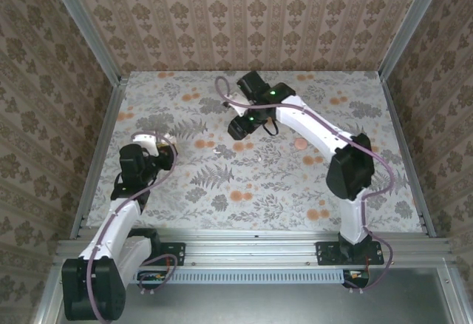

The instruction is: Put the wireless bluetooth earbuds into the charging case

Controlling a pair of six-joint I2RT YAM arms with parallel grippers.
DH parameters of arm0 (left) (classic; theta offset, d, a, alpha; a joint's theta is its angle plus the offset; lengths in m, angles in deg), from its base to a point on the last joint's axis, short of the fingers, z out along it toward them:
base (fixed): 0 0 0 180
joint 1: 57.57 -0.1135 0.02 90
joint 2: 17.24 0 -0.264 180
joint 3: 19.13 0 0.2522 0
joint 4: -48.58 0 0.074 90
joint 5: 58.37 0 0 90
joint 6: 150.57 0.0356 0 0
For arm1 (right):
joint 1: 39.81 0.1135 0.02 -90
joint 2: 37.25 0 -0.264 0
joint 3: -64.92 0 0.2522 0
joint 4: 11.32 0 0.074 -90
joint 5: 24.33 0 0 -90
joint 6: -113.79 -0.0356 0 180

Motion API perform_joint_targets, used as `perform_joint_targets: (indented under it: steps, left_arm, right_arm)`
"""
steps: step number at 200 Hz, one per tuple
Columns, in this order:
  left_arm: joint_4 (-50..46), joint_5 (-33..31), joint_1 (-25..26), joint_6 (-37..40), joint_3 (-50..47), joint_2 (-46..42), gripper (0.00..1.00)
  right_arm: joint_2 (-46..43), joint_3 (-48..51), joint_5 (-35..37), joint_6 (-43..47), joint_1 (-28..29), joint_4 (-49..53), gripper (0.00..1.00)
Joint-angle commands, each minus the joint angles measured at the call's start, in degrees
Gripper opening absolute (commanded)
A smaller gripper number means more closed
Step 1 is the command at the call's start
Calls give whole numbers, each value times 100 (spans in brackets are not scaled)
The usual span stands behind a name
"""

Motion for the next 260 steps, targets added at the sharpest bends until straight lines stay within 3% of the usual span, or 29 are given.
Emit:
perform_joint_targets:
  steps: [1,53,101,260]
  left_arm:
    - [-223,-88,-210,-230,60,-79,5]
    - [-167,-105,-408,-295,93,114,5]
    - [-216,-122,-546,-317,76,109,5]
    - [-228,-61,-654,-295,171,236,6]
  right_arm:
    - [541,-748,365,304,189,812,52]
    - [1828,-2395,800,526,614,1467,50]
    - [2549,-3115,847,552,713,1548,49]
    - [3434,-3242,764,768,787,748,43]
